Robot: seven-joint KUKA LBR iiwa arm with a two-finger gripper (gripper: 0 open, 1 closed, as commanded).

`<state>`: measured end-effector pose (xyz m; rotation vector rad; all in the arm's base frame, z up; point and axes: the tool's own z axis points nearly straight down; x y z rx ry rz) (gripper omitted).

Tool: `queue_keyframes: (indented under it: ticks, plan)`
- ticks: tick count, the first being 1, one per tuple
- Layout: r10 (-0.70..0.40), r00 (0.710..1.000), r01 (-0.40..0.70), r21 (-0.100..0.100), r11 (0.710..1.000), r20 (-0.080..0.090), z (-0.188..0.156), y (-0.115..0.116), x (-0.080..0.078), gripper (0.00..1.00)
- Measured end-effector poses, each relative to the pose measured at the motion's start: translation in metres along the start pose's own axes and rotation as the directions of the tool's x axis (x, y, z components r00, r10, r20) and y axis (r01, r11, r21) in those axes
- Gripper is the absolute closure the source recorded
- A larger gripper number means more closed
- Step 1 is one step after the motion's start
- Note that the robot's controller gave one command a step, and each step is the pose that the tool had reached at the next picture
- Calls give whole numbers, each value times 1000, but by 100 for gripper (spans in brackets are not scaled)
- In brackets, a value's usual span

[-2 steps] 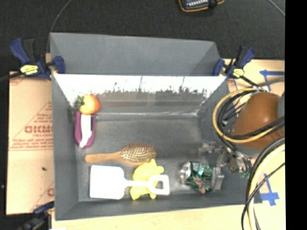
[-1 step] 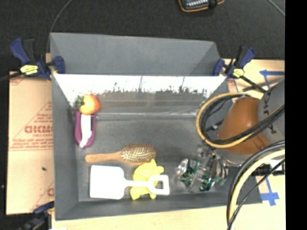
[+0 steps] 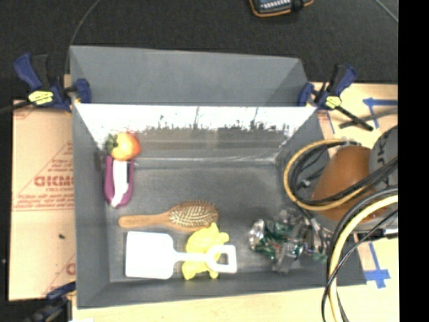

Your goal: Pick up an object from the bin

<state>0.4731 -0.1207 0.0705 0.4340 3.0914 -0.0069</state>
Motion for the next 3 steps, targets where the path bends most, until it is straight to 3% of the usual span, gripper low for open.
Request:
queue_keyframes:
  ticks: [1, 2, 3]
  plan:
    - [320, 947, -320, 0, 947, -16, 1, -5, -22, 100]
    - [319, 948, -319, 0, 948, -16, 0, -5, -22, 100]
    - [317, 948, -317, 3, 948, -23, -37, -6, -20, 100]
